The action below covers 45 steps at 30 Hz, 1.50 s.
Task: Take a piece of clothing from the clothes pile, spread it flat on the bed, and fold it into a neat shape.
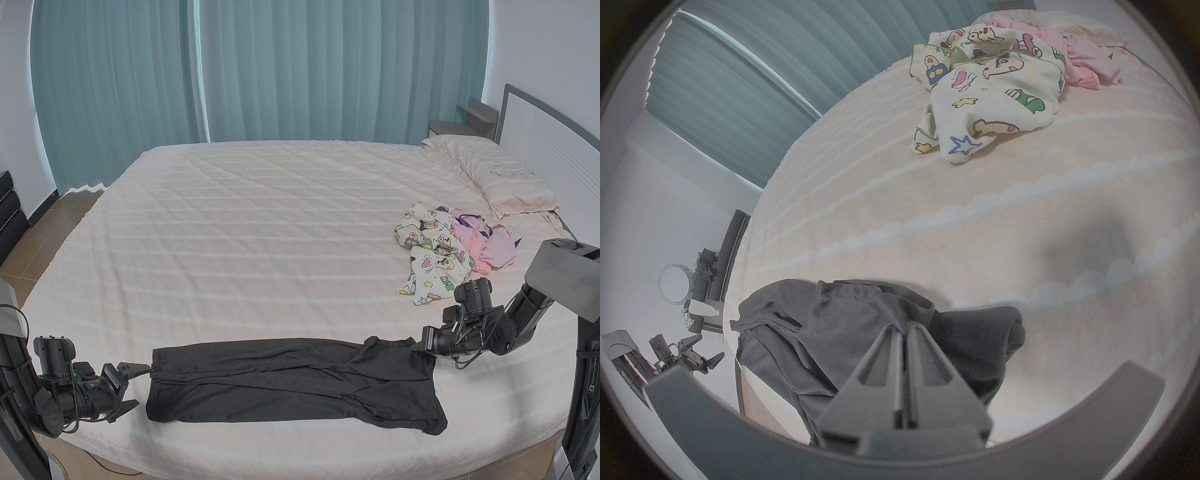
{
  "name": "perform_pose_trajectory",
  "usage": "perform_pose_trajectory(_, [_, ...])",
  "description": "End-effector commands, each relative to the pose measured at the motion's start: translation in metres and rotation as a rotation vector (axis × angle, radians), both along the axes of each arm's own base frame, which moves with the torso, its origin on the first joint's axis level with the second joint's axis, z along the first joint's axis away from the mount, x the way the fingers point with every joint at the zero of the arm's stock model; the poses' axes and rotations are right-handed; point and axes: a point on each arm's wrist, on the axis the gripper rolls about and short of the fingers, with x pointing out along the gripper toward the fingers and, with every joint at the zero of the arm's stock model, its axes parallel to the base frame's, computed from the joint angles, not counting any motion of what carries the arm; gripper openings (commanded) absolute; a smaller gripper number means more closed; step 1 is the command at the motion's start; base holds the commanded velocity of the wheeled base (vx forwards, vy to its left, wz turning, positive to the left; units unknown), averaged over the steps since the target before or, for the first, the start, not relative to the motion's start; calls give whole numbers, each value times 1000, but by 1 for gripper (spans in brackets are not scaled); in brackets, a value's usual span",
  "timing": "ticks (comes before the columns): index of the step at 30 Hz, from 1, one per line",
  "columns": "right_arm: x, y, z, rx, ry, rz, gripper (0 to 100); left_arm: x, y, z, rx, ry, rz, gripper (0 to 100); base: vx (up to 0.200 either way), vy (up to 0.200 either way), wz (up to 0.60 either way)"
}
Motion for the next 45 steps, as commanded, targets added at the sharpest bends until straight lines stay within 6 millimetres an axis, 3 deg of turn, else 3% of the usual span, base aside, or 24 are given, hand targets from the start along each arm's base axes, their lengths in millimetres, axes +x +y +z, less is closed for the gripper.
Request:
perform_pose_trajectory(1, [1, -3, 0, -1, 1, -8, 0, -4, -1, -1, -4, 16, 0, 100, 0, 0, 0])
perform_pose_trajectory(10, [-2, -4, 5, -32, 14, 9, 0, -4, -1, -1, -4, 16, 0, 100, 0, 0, 0])
perform_pose_trajectory(11, [-3, -4, 5, -37, 14, 12, 100, -4, -1, -1, -4, 16, 0, 100, 0, 0, 0])
perform_pose_trajectory(21, [10, 2, 18, -56, -100, -26, 100, -3, -2, -1, -3, 14, -7, 100, 0, 0, 0])
perform_pose_trajectory(28, [16, 69, 5, -17, -255, 19, 100, -3, -3, -1, -2, 15, -9, 100, 0, 0, 0])
perform_pose_trajectory(33, [9, 93, -15, -33, -266, 46, 100, -3, -5, -1, 4, 17, -9, 100, 0, 0, 0])
perform_pose_trajectory(43, [7, 98, -26, -44, -253, 59, 100, -2, -6, -4, 18, 34, 0, 100, 0, 0, 0])
perform_pose_trajectory(44, [7, 98, -26, -45, -253, 56, 0, -2, -6, -4, 19, 33, -1, 100, 0, 0, 0])
perform_pose_trajectory(45, [8, 98, -26, -43, -255, 55, 0, -2, -7, -4, 19, 33, -2, 100, 0, 0, 0])
